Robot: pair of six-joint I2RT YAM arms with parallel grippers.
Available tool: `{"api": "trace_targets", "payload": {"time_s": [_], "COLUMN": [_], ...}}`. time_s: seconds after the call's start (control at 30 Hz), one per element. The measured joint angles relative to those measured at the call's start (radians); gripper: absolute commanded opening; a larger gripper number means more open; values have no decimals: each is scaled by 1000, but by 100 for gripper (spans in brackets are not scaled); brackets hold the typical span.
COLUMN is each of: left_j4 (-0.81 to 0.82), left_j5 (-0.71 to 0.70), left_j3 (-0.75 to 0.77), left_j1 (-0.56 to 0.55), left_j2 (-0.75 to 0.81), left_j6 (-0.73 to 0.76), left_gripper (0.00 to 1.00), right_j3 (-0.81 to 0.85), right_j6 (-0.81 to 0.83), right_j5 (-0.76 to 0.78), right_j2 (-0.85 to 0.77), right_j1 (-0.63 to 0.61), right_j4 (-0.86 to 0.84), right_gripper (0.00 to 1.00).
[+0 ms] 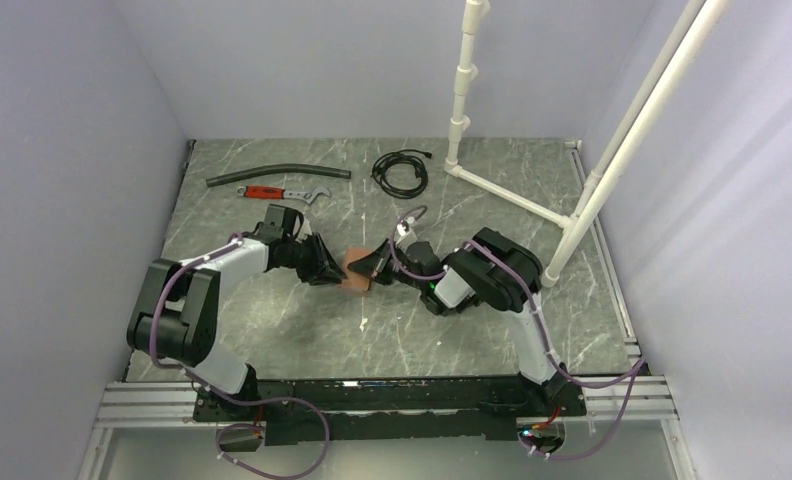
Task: Put the credit cards into the card holder
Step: Close the card holder at the center of the board.
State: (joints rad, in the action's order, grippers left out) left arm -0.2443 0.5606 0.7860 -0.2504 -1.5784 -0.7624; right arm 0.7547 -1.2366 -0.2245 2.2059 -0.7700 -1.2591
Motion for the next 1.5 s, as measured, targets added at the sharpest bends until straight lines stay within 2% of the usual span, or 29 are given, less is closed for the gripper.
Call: {"api": "trace_targets", "payload": {"time_s": [0.17,0.4,0.53,0.67,0.77,0.87,1.0,1.13,1.27,1.4,1.5], "left_j4": [-108,-199,-261,-277,-271,-249,-245,-296,-313,-304,-232], "left_j5": [3,18,15,-2,-9,3,20,19,12,24,67], "left_j3": [56,152,148,119,88,74,115,255,346,310,239], "left_j1": [0,0,0,0,0,0,0,0,0,0,1], "left_j2": [113,285,353,389,373,304,130,-72,-217,-246,-235], "left_j6": [44,94,99,100,99,96,110,165,219,231,204], "left_gripper": [47,52,55,57,56,48,49,51,51,44,37], "right_j3": [87,268,362,410,431,442,450,471,547,553,554], "right_j6": [119,365,465,562,626,639,604,561,542,529,539], "right_j5": [-180,-341,-412,-425,-378,-252,-16,176,263,291,301], "right_j2": [-100,-219,-273,-377,-454,-489,-483,-454,-377,-344,-340], "right_j1": [48,75,81,81,80,65,-3,-97,-124,-116,-111], "right_j4": [313,823,1007,1139,1239,1348,1504,1608,1654,1645,1648], "right_gripper": [21,40,48,55,58,72,73,70,69,61,54]}}
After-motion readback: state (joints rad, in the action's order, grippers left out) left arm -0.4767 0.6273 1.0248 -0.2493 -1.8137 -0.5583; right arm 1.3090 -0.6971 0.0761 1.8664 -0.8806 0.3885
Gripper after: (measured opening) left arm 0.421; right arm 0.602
